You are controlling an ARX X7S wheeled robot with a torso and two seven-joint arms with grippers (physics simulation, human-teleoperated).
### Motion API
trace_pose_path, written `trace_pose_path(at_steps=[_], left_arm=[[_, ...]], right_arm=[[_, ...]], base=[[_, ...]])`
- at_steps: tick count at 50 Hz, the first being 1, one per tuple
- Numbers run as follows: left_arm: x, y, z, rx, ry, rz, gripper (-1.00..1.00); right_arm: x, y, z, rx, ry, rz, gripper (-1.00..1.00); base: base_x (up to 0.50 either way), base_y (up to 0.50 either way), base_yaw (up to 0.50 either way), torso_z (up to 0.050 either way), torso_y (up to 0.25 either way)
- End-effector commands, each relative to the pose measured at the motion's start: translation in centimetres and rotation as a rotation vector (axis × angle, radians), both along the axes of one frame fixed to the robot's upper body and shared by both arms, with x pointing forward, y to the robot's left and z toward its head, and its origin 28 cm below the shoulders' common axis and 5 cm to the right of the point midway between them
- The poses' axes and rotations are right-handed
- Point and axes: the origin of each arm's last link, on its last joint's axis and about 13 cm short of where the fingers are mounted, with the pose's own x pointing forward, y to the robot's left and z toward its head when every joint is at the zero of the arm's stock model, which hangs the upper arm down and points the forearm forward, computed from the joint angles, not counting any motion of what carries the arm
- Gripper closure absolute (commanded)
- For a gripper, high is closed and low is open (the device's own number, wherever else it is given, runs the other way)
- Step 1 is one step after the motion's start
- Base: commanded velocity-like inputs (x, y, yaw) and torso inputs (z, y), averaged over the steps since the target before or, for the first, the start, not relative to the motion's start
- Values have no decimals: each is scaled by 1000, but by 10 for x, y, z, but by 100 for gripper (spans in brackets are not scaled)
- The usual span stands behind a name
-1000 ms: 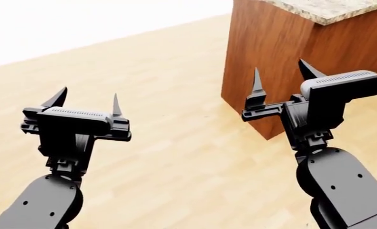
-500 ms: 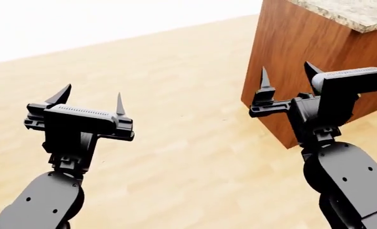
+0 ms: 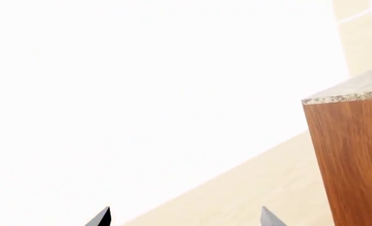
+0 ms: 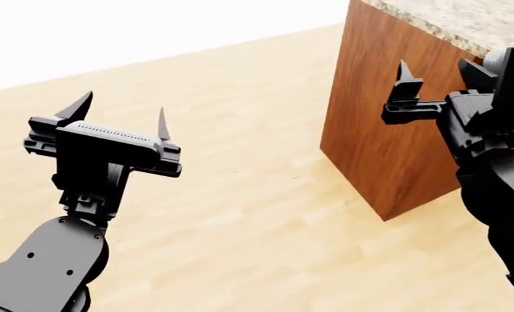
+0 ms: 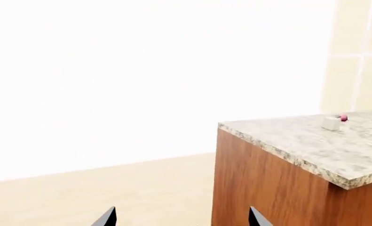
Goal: Pick the tofu from the counter and place it in the cabinet.
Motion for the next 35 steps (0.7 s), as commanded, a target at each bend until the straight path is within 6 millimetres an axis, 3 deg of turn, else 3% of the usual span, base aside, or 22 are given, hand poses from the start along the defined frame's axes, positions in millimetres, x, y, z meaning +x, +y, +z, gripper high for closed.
trace_pose_path(at_steps=[1, 25, 35], left_arm=[[-2, -2, 3, 19, -9, -6, -100], [-1, 0, 10, 37, -3, -1, -100], [8, 12, 37, 90, -28, 3, -100]], right_arm=[[1, -12, 9, 38, 12, -33, -100], [11, -25, 11, 44, 45, -54, -100], [10, -24, 16, 31, 52, -16, -100]], base=[[-489, 84, 0, 0, 0], [-494, 47, 0, 0, 1], [-498, 16, 0, 0, 0]])
